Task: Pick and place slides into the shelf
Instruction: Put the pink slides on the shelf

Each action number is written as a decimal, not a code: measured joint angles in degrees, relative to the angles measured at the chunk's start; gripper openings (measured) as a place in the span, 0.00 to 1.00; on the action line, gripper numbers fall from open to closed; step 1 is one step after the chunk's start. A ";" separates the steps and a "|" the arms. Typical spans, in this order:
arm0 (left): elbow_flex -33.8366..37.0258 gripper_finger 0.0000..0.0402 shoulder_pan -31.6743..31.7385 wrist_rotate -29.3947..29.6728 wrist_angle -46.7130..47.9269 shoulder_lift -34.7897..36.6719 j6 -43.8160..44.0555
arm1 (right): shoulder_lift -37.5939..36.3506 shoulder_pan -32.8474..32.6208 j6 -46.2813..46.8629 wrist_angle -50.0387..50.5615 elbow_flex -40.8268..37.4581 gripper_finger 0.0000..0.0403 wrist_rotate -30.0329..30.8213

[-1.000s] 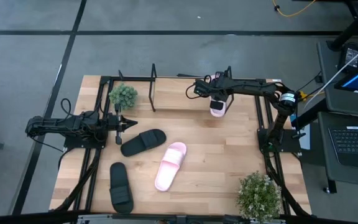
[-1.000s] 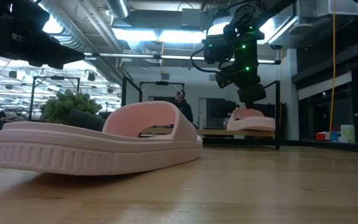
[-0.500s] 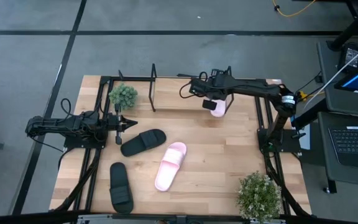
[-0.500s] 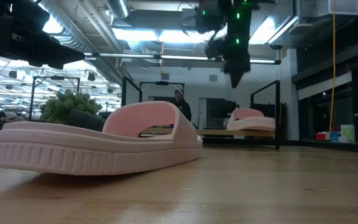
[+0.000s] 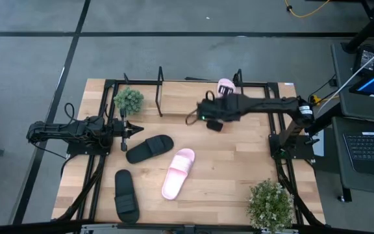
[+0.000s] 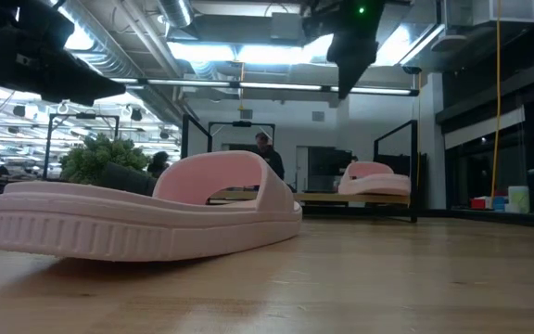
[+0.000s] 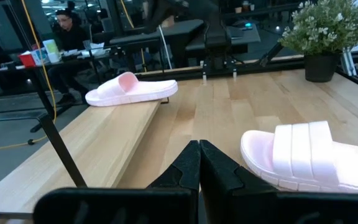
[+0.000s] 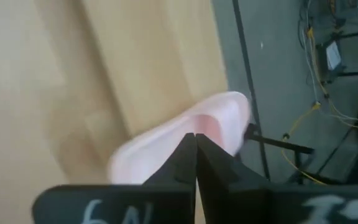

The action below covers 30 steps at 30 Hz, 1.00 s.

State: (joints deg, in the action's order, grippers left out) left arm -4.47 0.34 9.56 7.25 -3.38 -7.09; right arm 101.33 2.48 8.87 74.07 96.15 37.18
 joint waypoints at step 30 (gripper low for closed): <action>0.02 0.00 0.01 -5.63 -0.38 0.01 1.01 | -40.31 -10.66 -7.72 -79.20 -65.35 0.01 -25.30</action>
State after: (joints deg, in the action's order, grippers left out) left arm -4.45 0.35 3.93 6.87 -3.37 -6.09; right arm 61.02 -8.18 1.15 -5.13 30.80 11.88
